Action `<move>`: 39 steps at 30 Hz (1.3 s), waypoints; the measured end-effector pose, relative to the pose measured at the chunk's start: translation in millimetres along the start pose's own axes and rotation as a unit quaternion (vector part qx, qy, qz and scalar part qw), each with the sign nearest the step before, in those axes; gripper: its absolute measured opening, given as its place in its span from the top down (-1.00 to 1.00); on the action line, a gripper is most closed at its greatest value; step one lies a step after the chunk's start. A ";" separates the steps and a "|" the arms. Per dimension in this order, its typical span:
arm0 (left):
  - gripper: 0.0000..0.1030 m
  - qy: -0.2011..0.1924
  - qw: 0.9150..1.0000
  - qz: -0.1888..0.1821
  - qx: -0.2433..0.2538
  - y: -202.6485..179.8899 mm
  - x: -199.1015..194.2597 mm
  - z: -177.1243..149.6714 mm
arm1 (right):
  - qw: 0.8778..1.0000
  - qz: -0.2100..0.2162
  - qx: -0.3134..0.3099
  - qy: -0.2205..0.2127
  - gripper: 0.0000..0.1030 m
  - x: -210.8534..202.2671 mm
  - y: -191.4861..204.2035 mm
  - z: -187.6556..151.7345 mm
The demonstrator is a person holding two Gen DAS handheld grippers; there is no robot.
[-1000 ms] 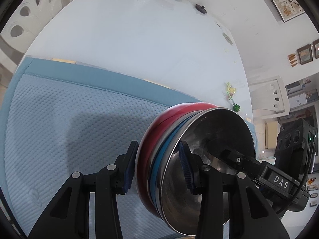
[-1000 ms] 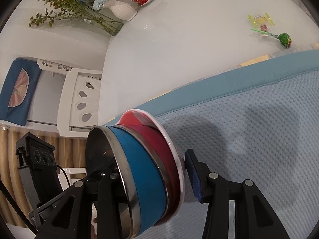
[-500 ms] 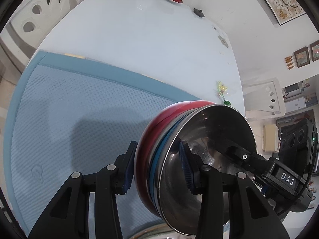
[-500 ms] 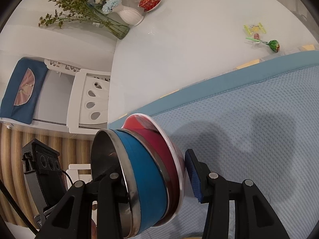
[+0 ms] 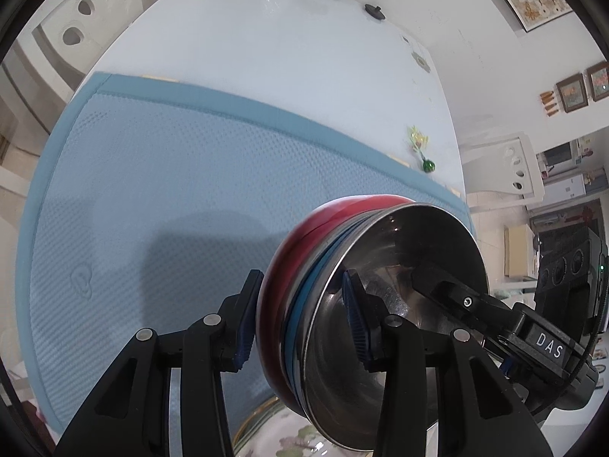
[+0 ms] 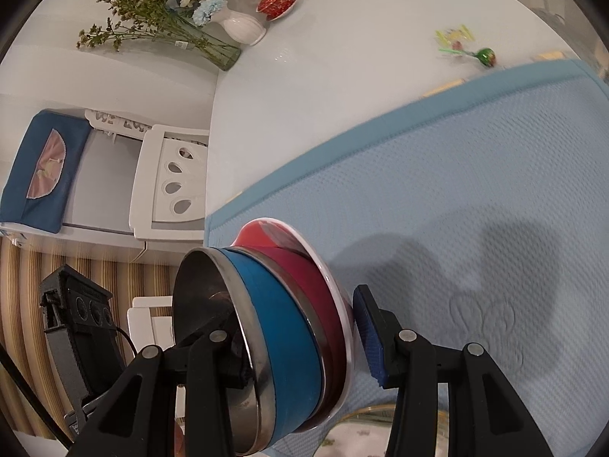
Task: Organize plates and bowls
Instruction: 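Carry the nested bowl stack with both grippers over the floral plate stack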
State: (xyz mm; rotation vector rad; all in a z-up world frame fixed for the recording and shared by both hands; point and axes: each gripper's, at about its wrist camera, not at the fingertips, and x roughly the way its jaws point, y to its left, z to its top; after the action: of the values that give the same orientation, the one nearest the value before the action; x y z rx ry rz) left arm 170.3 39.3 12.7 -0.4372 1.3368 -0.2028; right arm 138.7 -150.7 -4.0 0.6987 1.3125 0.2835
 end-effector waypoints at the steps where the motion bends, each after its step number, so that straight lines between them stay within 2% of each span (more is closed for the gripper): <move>1: 0.25 0.004 1.000 -0.001 0.000 0.3 -0.3 -4.3 | 1.000 -0.001 0.003 0.000 0.13 -0.7 -1.3 -4.6; 12: 0.25 0.046 0.999 -0.008 0.015 -2.0 3.0 -58.7 | 0.999 -0.015 0.051 -0.004 0.13 -22.1 -31.2 -63.3; 17: 0.25 0.063 0.998 -0.011 0.007 -3.8 5.4 -88.0 | 0.998 -0.024 0.052 0.001 0.13 -33.1 -41.2 -82.3; 32: 0.23 0.063 0.997 0.001 -0.038 -7.1 8.7 -155.6 | 0.998 -0.020 0.031 0.049 0.10 -44.6 -70.6 -131.6; 39: 0.23 0.066 0.997 0.011 -0.039 -6.1 13.1 -173.1 | 0.997 -0.018 0.026 0.067 0.10 -43.1 -83.5 -147.5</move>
State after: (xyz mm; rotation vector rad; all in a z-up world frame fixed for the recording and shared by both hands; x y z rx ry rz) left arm 6.5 -4.1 -25.3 -0.4815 1.4815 -0.1641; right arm -28.0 -193.5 -34.8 0.7094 1.4638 0.2709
